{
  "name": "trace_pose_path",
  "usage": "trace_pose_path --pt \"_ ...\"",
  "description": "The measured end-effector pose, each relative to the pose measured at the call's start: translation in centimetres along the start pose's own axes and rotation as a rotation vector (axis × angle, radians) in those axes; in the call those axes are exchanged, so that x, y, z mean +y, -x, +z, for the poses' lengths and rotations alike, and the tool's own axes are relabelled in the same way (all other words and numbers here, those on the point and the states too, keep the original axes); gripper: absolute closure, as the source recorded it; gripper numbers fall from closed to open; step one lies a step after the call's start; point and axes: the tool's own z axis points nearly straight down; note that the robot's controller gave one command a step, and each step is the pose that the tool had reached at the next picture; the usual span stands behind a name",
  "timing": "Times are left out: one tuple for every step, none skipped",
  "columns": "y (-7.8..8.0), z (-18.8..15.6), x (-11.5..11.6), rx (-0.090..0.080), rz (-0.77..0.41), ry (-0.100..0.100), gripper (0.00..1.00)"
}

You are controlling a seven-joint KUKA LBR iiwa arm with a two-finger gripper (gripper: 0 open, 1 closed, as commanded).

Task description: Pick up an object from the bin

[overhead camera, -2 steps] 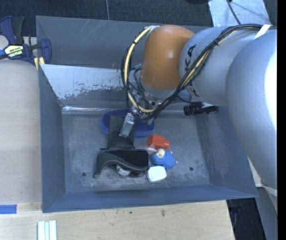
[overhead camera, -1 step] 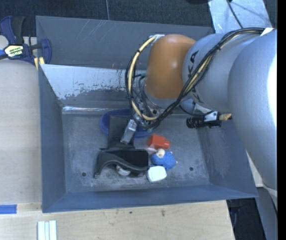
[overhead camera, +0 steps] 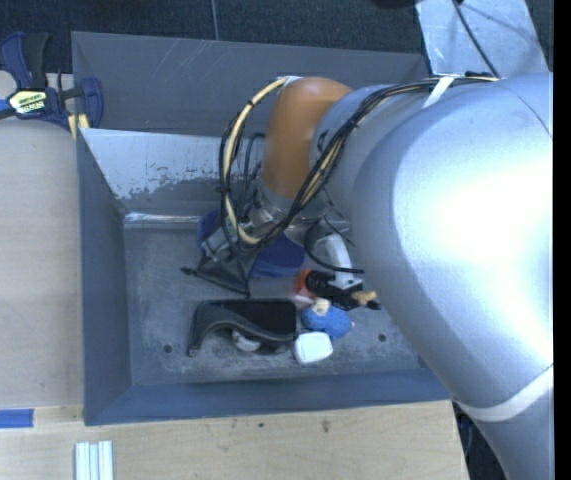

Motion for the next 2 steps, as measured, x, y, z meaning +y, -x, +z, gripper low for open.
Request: trace_pose_path --pt "1.28 -0.17 -2.13 -0.009 -0.398 0.014 0.00" --pt "1.09 -0.54 -2.02 -0.004 -0.399 0.012 1.00"
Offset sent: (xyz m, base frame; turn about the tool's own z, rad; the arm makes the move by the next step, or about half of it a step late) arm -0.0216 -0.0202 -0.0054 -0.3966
